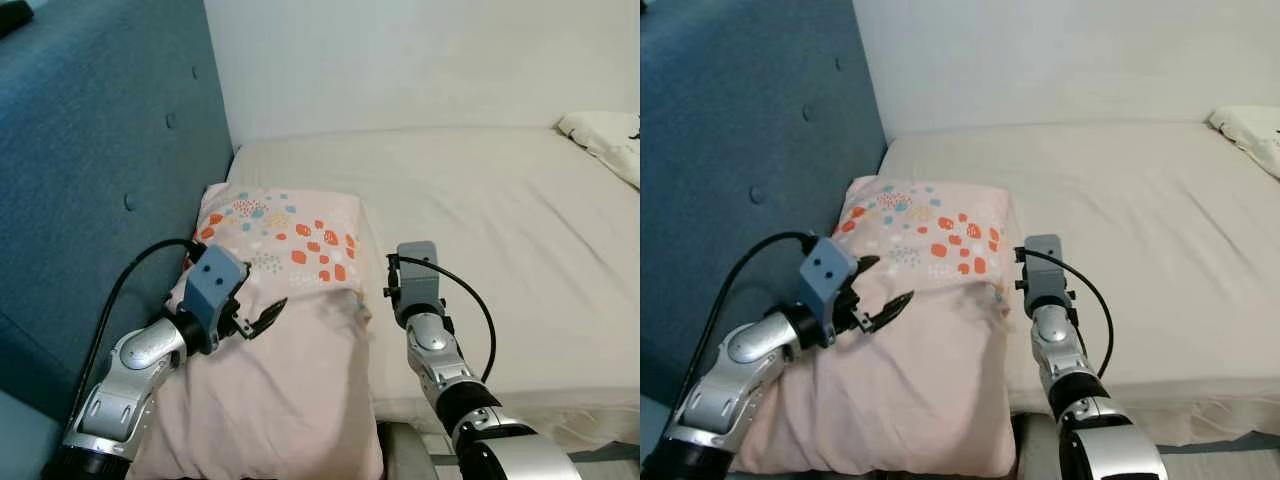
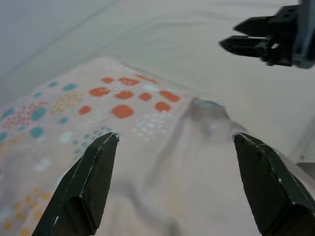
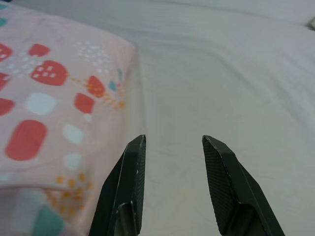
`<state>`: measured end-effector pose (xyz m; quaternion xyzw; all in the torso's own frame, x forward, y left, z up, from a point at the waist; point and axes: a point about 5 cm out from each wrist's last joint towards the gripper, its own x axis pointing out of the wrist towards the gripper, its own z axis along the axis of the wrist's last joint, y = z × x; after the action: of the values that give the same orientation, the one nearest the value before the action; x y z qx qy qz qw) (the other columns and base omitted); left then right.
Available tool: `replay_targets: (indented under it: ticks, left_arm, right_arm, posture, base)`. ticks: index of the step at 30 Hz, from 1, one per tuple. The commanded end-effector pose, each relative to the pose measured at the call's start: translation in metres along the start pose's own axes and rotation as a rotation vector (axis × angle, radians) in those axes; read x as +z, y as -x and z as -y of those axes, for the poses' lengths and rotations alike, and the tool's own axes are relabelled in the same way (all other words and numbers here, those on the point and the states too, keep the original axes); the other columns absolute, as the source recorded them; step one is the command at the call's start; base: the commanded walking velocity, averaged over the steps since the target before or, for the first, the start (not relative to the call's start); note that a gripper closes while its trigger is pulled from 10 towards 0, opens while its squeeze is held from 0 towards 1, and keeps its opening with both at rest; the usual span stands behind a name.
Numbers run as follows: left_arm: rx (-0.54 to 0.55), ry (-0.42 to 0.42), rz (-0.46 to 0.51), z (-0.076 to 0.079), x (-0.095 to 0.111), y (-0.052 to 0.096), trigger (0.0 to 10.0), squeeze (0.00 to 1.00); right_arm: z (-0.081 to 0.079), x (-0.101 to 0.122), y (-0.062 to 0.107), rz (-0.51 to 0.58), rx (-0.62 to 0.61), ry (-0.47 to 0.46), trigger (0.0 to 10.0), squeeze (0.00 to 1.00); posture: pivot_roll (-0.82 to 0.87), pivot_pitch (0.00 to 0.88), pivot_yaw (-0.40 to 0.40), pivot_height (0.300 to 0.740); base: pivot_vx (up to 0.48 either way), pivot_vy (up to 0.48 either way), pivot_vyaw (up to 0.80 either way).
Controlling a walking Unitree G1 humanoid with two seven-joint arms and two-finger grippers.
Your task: Clean up the room
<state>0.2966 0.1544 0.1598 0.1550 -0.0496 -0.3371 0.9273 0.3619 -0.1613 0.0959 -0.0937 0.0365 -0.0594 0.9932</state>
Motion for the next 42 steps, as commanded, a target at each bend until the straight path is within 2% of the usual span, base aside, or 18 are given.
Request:
replay_targets:
  ticks: [1, 4, 6, 8, 14, 16, 18, 20, 22, 24, 28, 29, 32, 33, 35, 36, 39, 42]
  left_arm:
    - [0.055, -0.003, 0.008, -0.008, 0.000, -0.003, 10.0, 0.00]
    - [0.105, -0.087, -0.047, -0.008, -0.011, -0.017, 10.0, 0.00]
    - [0.159, -0.222, -0.249, -0.003, -0.042, -0.029, 10.0, 0.00]
    - [0.206, -0.307, -0.403, -0.002, -0.065, -0.031, 10.0, 0.00]
    - [0.208, -0.287, -0.531, 0.005, -0.090, -0.027, 10.0, 0.00]
    - [0.192, -0.178, -0.604, 0.017, -0.110, -0.018, 10.0, 0.00]
    - [0.195, -0.141, -0.616, 0.020, -0.115, -0.015, 10.0, 0.00]
    - [0.200, -0.124, -0.617, 0.021, -0.118, -0.013, 10.0, 0.00]
    - [0.252, -0.025, -0.586, 0.015, -0.119, -0.012, 10.0, 0.00]
    - [0.269, 0.007, -0.575, 0.013, -0.120, -0.012, 10.0, 0.00]
    - [0.262, 0.126, -0.351, -0.001, -0.095, -0.016, 10.0, 0.00]
    - [0.262, 0.126, -0.351, -0.001, -0.095, -0.016, 10.0, 0.00]
    - [0.145, 0.211, -0.112, -0.015, -0.060, -0.002, 10.0, 0.00]
    - [0.145, 0.211, -0.112, -0.015, -0.060, -0.002, 10.0, 0.00]
    - [-0.021, 0.181, -0.070, -0.013, -0.045, 0.021, 10.0, 0.00]
    - [-0.021, 0.181, -0.070, -0.013, -0.045, 0.021, 10.0, 0.00]
    - [-0.228, 0.057, -0.132, 0.003, -0.045, 0.052, 10.0, 0.00]
    - [-0.301, 0.018, -0.171, 0.012, -0.048, 0.065, 10.0, 0.00]
  right_arm:
    - [-0.001, -0.004, 0.003, 0.000, 0.008, 0.008, 10.0, 0.00]
    - [0.000, -0.006, 0.005, -0.002, 0.008, 0.010, 10.0, 0.00]
    - [-0.003, -0.006, 0.007, 0.010, 0.019, 0.003, 10.0, 0.00]
    - [-0.007, -0.005, 0.010, 0.023, 0.035, -0.012, 10.0, 0.00]
    - [-0.010, -0.004, 0.014, 0.039, 0.061, -0.039, 10.0, 0.00]
    - [-0.009, -0.003, 0.017, 0.053, 0.069, -0.050, 10.0, 0.00]
    - [-0.007, -0.003, 0.017, 0.057, 0.070, -0.052, 10.0, 0.00]
    - [-0.006, -0.003, 0.017, 0.060, 0.070, -0.053, 10.0, 0.00]
    - [-0.005, -0.001, 0.017, 0.067, 0.082, -0.056, 10.0, 0.00]
    - [-0.005, 0.000, 0.016, 0.070, 0.088, -0.056, 10.0, 0.00]
    - [-0.008, 0.008, 0.015, 0.096, 0.113, -0.068, 10.0, 0.00]
    - [-0.008, 0.008, 0.015, 0.096, 0.113, -0.068, 10.0, 0.00]
    - [-0.009, 0.014, 0.015, 0.118, 0.161, -0.090, 10.0, 0.00]
    - [-0.009, 0.014, 0.015, 0.118, 0.161, -0.090, 10.0, 0.00]
    - [-0.015, 0.016, 0.018, 0.128, 0.261, -0.087, 10.0, 0.00]
    - [-0.015, 0.016, 0.018, 0.128, 0.261, -0.087, 10.0, 0.00]
    - [-0.026, 0.014, 0.029, 0.135, 0.492, -0.004, 10.0, 0.00]
    - [-0.030, 0.010, 0.036, 0.123, 0.606, 0.041, 10.0, 0.00]
  posture:
    - [0.05, 0.142, 0.003, 0.612]
    - [0.05, 0.139, -0.001, 0.612]
    - [0.03, 0.135, 0.002, 0.612]
    - [0.02, 0.137, 0.007, 0.612]
    - [0.01, 0.137, 0.014, 0.612]
    - [0.01, 0.139, 0.013, 0.612]
    - [0.01, 0.139, 0.012, 0.612]
    - [0.01, 0.139, 0.010, 0.612]
    - [0.01, 0.136, 0.001, 0.612]
    - [0.02, 0.136, 0.000, 0.612]
    - [0.01, 0.127, -0.003, 0.612]
    - [0.01, 0.127, -0.003, 0.612]
    - [0.02, 0.125, -0.008, 0.612]
    - [0.02, 0.125, -0.008, 0.612]
    - [0.03, 0.121, -0.011, 0.612]
    - [0.03, 0.121, -0.011, 0.612]
    - [0.03, 0.119, -0.017, 0.612]
    - [0.03, 0.120, -0.020, 0.612]
  base:
    - [0.000, 0.000, 0.00]
    - [0.000, 0.000, 0.00]
    - [0.000, 0.000, 0.00]
    - [0.000, 0.000, 0.00]
    - [0.000, 0.000, 0.00]
    - [0.000, 0.000, 0.00]
    - [0.000, 0.000, 0.00]
    - [0.000, 0.000, 0.00]
    - [0.000, 0.000, 0.00]
    - [0.000, 0.000, 0.00]
    - [0.000, 0.000, 0.00]
    - [0.000, 0.000, 0.00]
    - [0.000, 0.000, 0.00]
    - [0.000, 0.000, 0.00]
    - [0.000, 0.000, 0.00]
    - [0.000, 0.000, 0.00]
    - [0.000, 0.000, 0.00]
    - [0.000, 0.000, 0.00]
